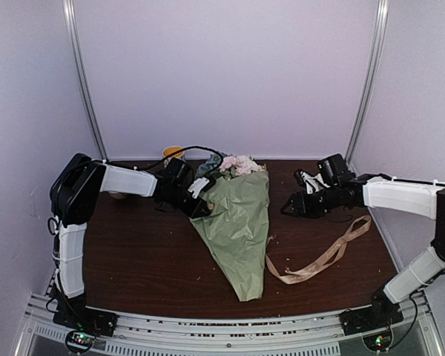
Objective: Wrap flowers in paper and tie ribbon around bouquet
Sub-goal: Press the fold line on the folded bouquet.
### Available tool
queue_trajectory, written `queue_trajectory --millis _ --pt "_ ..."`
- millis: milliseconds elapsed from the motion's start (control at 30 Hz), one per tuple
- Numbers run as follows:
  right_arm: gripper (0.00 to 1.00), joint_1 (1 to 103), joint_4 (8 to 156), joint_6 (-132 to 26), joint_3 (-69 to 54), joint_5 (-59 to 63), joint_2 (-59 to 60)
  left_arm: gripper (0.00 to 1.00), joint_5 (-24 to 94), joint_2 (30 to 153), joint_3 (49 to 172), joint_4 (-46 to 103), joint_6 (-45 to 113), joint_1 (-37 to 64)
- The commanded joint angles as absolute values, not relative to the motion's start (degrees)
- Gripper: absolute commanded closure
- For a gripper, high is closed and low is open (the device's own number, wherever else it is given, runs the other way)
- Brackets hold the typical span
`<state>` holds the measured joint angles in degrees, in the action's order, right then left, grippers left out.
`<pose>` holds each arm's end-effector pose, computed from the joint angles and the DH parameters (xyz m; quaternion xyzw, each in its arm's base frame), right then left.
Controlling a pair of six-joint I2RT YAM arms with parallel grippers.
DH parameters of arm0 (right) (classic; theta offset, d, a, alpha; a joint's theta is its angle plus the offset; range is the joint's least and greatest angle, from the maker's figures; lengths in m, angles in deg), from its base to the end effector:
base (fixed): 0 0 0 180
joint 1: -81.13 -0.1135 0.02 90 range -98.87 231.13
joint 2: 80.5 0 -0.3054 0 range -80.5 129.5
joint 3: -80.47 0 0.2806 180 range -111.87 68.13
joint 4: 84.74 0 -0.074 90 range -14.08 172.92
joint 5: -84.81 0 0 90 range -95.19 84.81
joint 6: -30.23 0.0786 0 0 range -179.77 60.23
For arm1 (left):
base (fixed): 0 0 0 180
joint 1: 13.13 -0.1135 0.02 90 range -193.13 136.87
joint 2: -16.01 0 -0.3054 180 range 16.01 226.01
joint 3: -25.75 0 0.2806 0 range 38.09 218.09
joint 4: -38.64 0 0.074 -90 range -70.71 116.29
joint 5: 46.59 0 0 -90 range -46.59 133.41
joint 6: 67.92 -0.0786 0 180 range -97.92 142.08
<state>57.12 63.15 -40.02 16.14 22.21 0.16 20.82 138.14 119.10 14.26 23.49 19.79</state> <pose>0.2914 0.1694 0.2284 -0.1177 0.9046 0.3339 0.2373 0.4169 -0.3059 0.1197 0.3122 0.8786 -0.2690 0.2412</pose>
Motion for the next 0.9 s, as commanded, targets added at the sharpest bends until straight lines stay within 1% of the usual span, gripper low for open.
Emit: queue_trajectory --millis 0,133,400,600,767,867 --pt "0.46 56.3 72.4 -34.7 9.3 32.6 11.7 1.0 23.4 138.4 118.4 14.1 23.6 18.9" --pt "0.45 54.9 72.3 -34.3 4.7 34.1 21.3 1.0 23.1 138.4 118.3 14.3 23.7 18.9" --pt "0.44 50.9 78.0 -31.3 3.5 35.6 28.9 1.0 21.9 138.5 118.0 14.9 24.2 18.9" --pt "0.45 49.8 80.1 -29.3 4.7 36.5 29.9 1.0 21.4 138.5 117.8 15.1 24.4 18.9" --pt "0.45 51.0 75.6 -30.4 7.3 30.7 24.7 1.0 21.4 138.4 117.8 14.9 24.3 18.9" --pt "0.45 52.7 70.5 -31.1 8.7 23.2 21.7 1.0 21.5 138.4 117.9 14.7 24.4 18.9"
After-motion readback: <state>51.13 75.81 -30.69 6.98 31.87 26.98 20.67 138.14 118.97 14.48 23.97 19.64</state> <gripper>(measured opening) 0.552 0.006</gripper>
